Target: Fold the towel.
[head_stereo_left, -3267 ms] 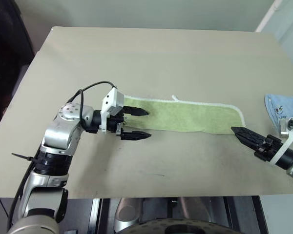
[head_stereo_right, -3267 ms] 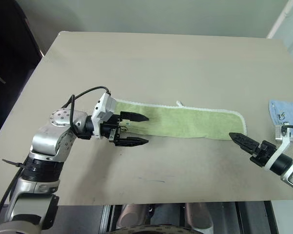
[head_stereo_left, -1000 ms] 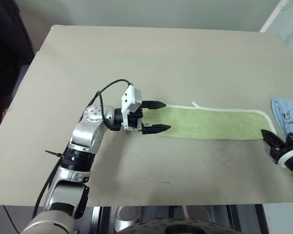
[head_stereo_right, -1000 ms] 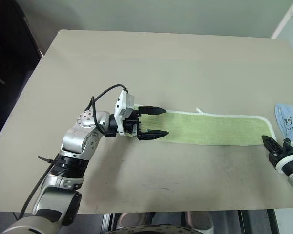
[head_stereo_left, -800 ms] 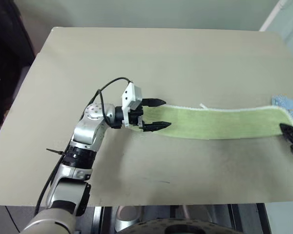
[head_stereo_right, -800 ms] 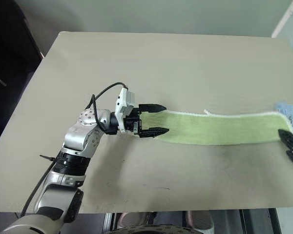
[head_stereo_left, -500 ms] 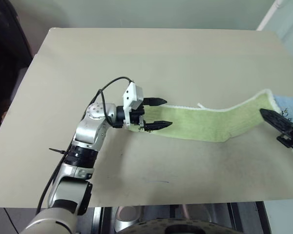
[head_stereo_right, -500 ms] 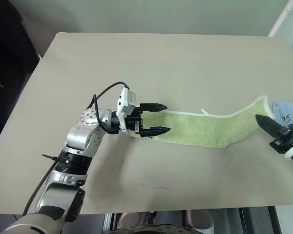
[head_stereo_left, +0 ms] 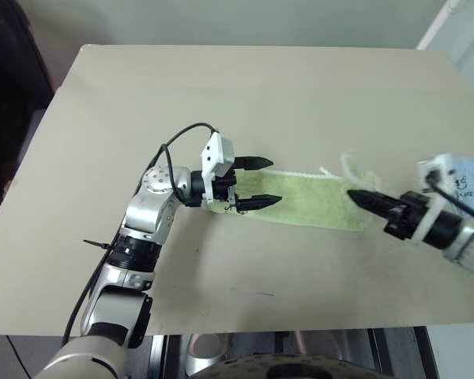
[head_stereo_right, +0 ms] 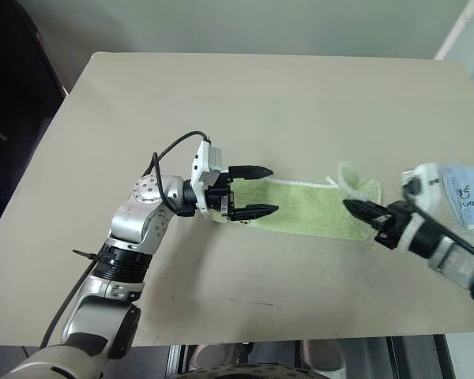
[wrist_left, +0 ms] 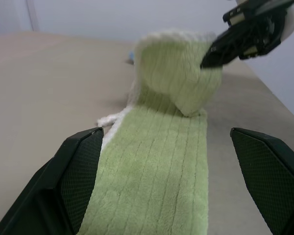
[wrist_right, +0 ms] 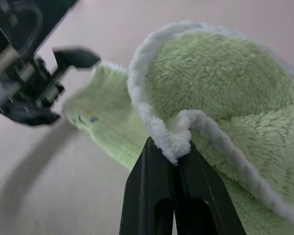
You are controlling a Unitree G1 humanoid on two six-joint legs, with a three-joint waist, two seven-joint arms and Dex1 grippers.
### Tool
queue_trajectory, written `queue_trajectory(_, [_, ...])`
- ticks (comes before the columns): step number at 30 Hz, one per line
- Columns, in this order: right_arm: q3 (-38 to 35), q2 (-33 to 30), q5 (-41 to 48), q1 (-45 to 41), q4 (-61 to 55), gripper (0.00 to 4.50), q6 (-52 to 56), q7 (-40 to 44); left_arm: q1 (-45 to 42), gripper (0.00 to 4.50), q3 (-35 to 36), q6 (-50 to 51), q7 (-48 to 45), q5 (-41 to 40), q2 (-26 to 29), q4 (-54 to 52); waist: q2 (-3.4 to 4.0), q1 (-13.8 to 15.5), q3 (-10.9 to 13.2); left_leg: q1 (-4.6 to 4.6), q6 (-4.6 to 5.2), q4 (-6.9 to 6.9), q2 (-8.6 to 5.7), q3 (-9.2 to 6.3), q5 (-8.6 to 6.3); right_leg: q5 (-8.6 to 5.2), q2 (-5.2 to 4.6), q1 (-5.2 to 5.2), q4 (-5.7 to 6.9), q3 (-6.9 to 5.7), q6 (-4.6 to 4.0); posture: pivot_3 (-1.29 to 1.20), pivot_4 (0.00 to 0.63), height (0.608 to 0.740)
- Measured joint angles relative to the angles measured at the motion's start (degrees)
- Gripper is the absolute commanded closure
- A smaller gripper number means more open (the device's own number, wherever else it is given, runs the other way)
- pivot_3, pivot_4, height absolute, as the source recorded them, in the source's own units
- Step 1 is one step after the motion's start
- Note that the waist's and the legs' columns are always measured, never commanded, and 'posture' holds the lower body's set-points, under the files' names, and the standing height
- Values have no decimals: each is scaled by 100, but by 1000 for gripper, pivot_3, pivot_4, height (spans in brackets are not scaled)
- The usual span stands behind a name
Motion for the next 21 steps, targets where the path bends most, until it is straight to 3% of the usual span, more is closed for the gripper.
queue_trajectory(11, [1188, 268, -1174, -673, 66, 4463, 15, 473, 19, 0, -2, -14, 79, 6, 2, -6, 0, -1, 0, -1, 5, 17, 2, 7, 6, 23, -2, 0, -1, -1, -5, 0, 150, 740])
queue_trajectory(20, [1629, 485, -1551, -785, 83, 4463, 245, 690, 46, 0, -2, -19, 97, 6, 55, -11, 0, -4, 0, -2, 5, 28, 3, 9, 10, 31, 0, 1, 0, -1, -14, 0, 150, 740])
queue_trajectory(21, [1639, 534, -1616, -827, 127, 4268, 254, 689, 46, 0, -2, -19, 98, 6, 55, -11, 0, -4, 0, -2, 5, 31, 3, 9, 10, 32, 0, 1, 0, 0, -18, 0, 150, 740])
